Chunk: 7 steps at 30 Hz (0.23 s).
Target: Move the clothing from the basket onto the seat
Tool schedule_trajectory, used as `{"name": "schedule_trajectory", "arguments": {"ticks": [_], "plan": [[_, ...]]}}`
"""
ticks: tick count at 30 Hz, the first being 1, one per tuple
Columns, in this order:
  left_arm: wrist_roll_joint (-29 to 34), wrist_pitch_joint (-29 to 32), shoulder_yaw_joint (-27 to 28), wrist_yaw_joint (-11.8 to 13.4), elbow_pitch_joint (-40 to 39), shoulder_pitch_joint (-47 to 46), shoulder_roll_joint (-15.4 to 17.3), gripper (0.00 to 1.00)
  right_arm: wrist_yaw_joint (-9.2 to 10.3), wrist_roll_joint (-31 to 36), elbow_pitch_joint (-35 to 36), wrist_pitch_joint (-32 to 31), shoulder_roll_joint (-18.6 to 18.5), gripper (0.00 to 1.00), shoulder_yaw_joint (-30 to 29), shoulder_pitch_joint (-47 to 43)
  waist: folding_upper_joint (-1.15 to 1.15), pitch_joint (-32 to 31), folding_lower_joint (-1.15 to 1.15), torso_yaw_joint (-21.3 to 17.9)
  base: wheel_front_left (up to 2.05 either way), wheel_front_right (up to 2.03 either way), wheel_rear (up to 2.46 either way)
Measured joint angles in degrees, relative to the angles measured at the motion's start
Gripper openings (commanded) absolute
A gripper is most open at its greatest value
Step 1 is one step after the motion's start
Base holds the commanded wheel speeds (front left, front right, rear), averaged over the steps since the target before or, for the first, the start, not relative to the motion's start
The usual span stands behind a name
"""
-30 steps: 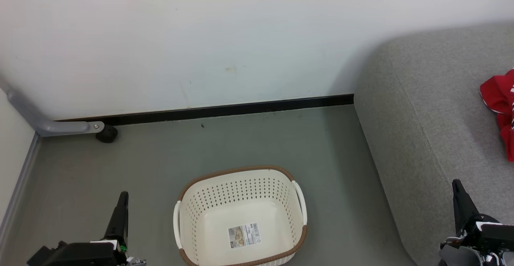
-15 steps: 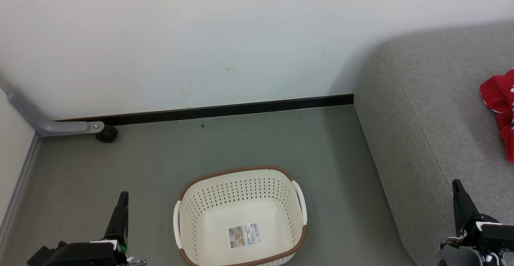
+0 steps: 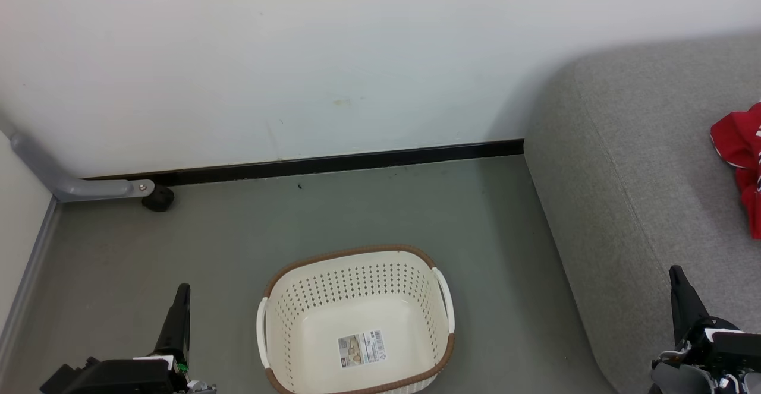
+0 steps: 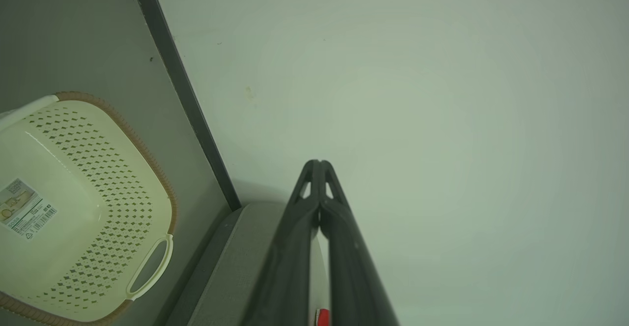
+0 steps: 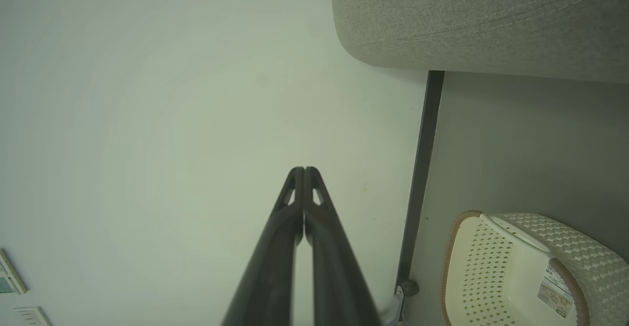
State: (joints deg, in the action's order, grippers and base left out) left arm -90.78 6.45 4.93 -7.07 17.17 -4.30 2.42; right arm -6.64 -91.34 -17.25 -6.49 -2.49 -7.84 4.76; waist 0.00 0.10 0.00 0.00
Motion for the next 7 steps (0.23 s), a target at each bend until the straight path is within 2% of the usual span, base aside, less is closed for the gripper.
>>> {"name": "schedule_trajectory", "arguments": {"ticks": [7], "plan": [[0.0, 0.0, 0.0, 0.0, 0.0, 0.0, 0.0, 0.00, 0.00, 0.0, 0.0, 0.0, 0.0, 0.00, 0.0, 0.0, 0.00, 0.0, 0.00, 0.0, 0.00, 0.00, 0.00]]}}
